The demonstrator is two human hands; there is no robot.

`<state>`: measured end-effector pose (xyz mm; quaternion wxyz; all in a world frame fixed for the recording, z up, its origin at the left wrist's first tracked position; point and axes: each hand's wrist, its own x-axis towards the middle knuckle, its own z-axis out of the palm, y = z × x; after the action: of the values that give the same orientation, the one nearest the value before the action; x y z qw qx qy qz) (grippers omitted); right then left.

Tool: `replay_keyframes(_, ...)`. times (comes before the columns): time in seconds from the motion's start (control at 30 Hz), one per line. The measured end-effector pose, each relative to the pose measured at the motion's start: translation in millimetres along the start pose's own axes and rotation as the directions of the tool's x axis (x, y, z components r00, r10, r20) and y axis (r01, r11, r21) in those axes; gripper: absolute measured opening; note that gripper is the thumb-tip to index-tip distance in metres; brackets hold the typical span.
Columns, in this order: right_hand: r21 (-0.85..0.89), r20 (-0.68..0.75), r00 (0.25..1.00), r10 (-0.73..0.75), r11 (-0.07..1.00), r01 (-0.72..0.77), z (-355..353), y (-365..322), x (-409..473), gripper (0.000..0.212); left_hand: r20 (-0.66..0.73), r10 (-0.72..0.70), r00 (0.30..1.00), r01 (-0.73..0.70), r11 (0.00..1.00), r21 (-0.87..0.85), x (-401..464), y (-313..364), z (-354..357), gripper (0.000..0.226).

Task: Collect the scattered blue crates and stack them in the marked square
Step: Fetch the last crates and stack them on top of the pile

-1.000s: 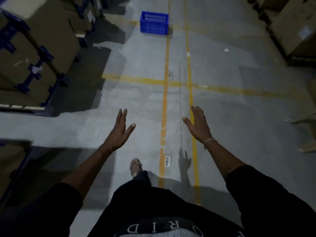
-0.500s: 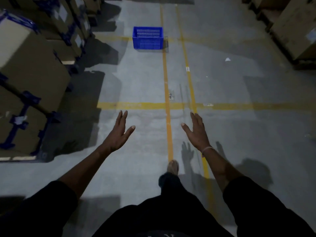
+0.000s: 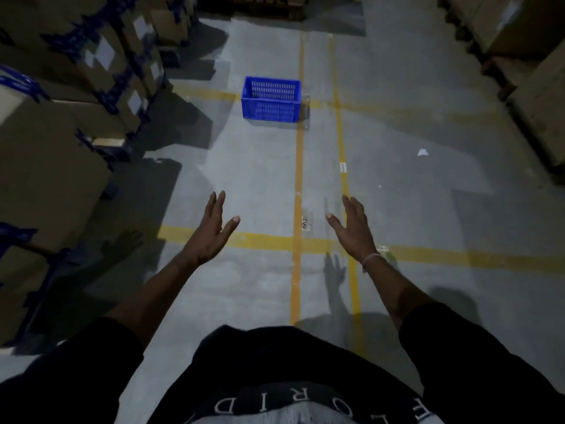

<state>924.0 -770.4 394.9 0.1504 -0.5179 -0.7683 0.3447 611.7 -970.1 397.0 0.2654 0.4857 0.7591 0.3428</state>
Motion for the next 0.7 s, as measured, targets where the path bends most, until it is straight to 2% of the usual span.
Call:
replay_keyframes(0.17,-0.035,0.027,0.999,-0.029,0.999,0.03,-10,-21,121,0.077,0.005,-0.019,1.0,0.019,1.0,-0.018,104,-1,-11,0.079)
replay_keyframes(0.5,-0.02,0.035,0.999,0.016,1.0,-0.015,23,-64,378,0.078,0.01,-0.055,0.998,0.055,0.998,-0.039,374,-63,-59,0.083)
replay_keyframes(0.7,0.023,0.009,0.999,0.045,0.999,-0.045,35,-114,518,0.076,0.122,-0.021,0.992,0.014,0.998,0.063,527,-71,-106,0.08)
